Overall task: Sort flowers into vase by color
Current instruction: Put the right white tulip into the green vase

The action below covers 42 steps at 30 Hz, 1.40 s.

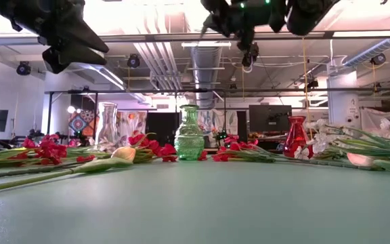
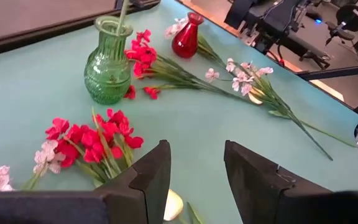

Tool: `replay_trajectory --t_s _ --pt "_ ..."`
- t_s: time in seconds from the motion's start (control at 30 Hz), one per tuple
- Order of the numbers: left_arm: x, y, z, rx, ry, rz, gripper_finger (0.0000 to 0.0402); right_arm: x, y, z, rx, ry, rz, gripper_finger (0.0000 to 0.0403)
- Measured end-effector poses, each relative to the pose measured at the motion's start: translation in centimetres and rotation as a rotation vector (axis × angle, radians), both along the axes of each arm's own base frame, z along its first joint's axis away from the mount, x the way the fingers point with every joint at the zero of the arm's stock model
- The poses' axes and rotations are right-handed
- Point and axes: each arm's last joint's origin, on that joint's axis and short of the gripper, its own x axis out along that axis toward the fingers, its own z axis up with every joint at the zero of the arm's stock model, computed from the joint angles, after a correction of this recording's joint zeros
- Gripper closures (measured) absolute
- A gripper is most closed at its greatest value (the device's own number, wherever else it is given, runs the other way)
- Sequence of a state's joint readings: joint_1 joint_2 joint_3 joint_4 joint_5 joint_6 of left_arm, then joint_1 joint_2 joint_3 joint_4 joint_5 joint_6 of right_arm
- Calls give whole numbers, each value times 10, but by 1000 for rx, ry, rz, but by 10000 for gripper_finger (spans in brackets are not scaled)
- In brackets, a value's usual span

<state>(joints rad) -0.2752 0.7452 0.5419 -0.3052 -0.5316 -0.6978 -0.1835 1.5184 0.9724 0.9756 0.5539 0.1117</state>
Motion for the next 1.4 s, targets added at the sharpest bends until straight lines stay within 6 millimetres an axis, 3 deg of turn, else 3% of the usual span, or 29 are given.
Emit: replay_trajectory --t_s 0.17,1.0,1.4 --pt "2 -1 -2 3 11 1 263 -9 -14 -5 33 -14 -31 385" --pt "13 -3 -13 40 80 29 263 -9 -15 -16 3 150 -53 383" --pt "13 -2 -14 54 81 54 263 -8 -15 -22 21 211 -50 310"
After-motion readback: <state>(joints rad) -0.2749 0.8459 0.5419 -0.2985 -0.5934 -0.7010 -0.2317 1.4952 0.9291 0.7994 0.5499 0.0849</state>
